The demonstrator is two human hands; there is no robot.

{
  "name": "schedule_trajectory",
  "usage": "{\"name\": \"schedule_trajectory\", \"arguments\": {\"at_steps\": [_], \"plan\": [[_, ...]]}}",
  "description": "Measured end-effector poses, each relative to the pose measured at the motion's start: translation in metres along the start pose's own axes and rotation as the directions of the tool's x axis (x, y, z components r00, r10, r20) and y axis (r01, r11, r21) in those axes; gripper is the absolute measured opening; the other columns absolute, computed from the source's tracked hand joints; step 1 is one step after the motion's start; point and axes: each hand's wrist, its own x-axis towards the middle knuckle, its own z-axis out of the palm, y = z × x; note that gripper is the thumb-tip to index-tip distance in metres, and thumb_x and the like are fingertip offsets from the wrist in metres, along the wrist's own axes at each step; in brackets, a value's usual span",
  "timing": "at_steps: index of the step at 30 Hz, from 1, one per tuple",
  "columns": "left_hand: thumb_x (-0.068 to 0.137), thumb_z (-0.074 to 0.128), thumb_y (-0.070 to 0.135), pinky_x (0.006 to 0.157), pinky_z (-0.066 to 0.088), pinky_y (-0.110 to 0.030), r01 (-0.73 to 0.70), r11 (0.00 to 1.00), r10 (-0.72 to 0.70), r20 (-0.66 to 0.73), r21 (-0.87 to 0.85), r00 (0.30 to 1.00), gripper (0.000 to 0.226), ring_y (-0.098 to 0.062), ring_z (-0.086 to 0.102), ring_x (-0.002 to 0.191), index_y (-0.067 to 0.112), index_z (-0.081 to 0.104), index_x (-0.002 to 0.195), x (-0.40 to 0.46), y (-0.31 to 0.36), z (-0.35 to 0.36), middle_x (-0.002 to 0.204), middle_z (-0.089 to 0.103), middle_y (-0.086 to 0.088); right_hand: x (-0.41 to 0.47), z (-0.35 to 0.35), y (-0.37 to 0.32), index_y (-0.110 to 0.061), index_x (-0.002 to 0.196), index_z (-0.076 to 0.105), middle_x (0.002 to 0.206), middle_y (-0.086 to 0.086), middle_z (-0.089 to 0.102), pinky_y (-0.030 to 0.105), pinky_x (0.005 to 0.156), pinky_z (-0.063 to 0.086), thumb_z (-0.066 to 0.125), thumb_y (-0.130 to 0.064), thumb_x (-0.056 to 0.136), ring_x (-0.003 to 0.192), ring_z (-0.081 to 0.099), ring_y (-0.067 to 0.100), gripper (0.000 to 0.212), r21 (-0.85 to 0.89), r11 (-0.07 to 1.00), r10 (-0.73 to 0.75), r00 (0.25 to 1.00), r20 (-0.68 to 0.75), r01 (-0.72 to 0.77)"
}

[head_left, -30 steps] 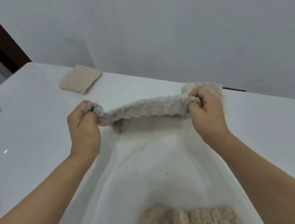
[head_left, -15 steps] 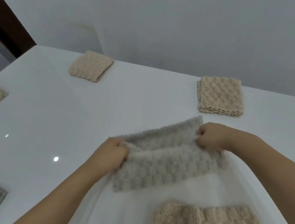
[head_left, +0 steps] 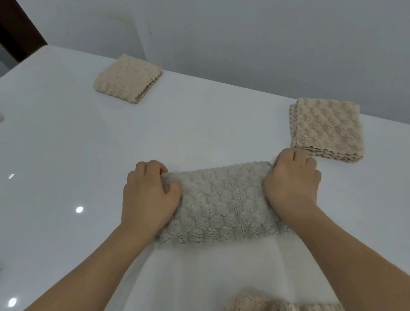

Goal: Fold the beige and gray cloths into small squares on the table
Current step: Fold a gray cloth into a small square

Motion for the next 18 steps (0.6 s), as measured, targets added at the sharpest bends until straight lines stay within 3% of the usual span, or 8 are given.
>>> {"name": "schedule_trajectory", "arguments": {"at_steps": [3, 5, 8, 10, 12, 15, 18], "plan": [[0.086, 0.054, 0.025, 0.079, 0.039, -0.036, -0.064, 0.992, 0.063, 0.016, 0.106, 0.998, 0.020, -0.022, 0.040, 0.094, 0.018, 0.058, 0.105, 0.007, -0.010, 0.011, 0.109, 0.050, -0.001, -0.009, 0.023, -0.011, 0.000, 0.089, 0.056, 0.090, 0.021, 0.052, 0.040, 0.068, 0.030, 0.019, -0.012, 0.071, 0.081, 0.048, 0.036, 0.042, 0.034, 0.998, 0.059, 0.994, -0.091, -0.057], [0.083, 0.055, 0.023, 0.078, 0.040, -0.037, -0.078, 0.991, 0.073, 0.048, 0.112, 0.996, 0.012, -0.022, 0.040, 0.090, 0.017, 0.056, 0.094, 0.005, -0.008, 0.009, 0.102, 0.050, 0.001, -0.011, 0.021, -0.008, -0.004, 0.095, 0.056, 0.096, 0.020, 0.051, 0.039, 0.073, 0.026, 0.031, -0.005, 0.076, 0.087, 0.045, 0.036, 0.031, 0.063, 0.993, 0.106, 0.992, -0.063, -0.102], [0.084, 0.057, 0.018, 0.070, 0.044, -0.035, -0.070, 0.992, 0.089, 0.184, -0.107, 0.979, 0.010, -0.020, 0.049, 0.081, 0.021, 0.049, 0.090, 0.008, -0.003, -0.002, 0.089, 0.053, 0.005, -0.003, 0.020, -0.003, -0.009, 0.101, 0.058, 0.105, 0.015, 0.051, 0.039, 0.080, 0.027, 0.048, 0.000, 0.080, 0.097, 0.042, 0.034, 0.025, 0.142, 0.981, 0.139, 0.990, -0.013, -0.136], [0.092, 0.054, 0.021, 0.070, 0.048, -0.033, 0.052, 0.967, 0.041, 0.355, -0.250, 0.934, 0.015, -0.016, 0.057, 0.077, 0.027, 0.049, 0.104, 0.014, 0.002, -0.011, 0.090, 0.058, 0.007, 0.002, 0.018, -0.006, -0.006, 0.097, 0.059, 0.103, 0.015, 0.052, 0.040, 0.081, 0.032, 0.047, -0.003, 0.085, 0.095, 0.044, 0.033, 0.017, 0.236, 0.964, 0.139, 0.989, -0.043, -0.125], [0.097, 0.050, 0.028, 0.072, 0.048, -0.030, 0.177, 0.941, -0.022, 0.470, -0.289, 0.883, 0.012, -0.010, 0.059, 0.079, 0.030, 0.053, 0.109, 0.021, 0.004, -0.015, 0.094, 0.059, 0.012, 0.005, 0.015, -0.012, -0.003, 0.089, 0.057, 0.095, 0.014, 0.052, 0.036, 0.074, 0.036, 0.043, -0.007, 0.091, 0.086, 0.046, 0.029, 0.014, 0.335, 0.939, 0.120, 0.989, -0.089, -0.084], [0.099, 0.050, 0.026, 0.059, 0.039, -0.028, 0.190, 0.936, -0.035, 0.456, -0.298, 0.889, 0.017, -0.008, 0.051, 0.062, 0.022, 0.062, 0.086, 0.033, -0.002, -0.021, 0.074, 0.058, 0.009, 0.014, 0.014, -0.024, -0.005, 0.085, 0.052, 0.093, 0.008, 0.045, 0.024, 0.065, 0.028, 0.039, -0.008, 0.096, 0.077, 0.045, 0.022, 0.017, 0.416, 0.909, 0.059, 0.997, -0.056, -0.031], [0.097, 0.055, 0.026, 0.054, 0.038, -0.027, 0.206, 0.937, -0.095, 0.360, -0.282, 0.928, 0.022, -0.011, 0.048, 0.056, 0.015, 0.061, 0.080, 0.048, -0.016, -0.037, 0.068, 0.056, 0.004, 0.024, 0.012, -0.037, -0.006, 0.087, 0.052, 0.098, 0.007, 0.045, 0.023, 0.065, 0.030, 0.040, -0.005, 0.094, 0.078, 0.046, 0.020, 0.014, 0.398, 0.917, -0.001, 1.000, -0.031, 0.013]]}}
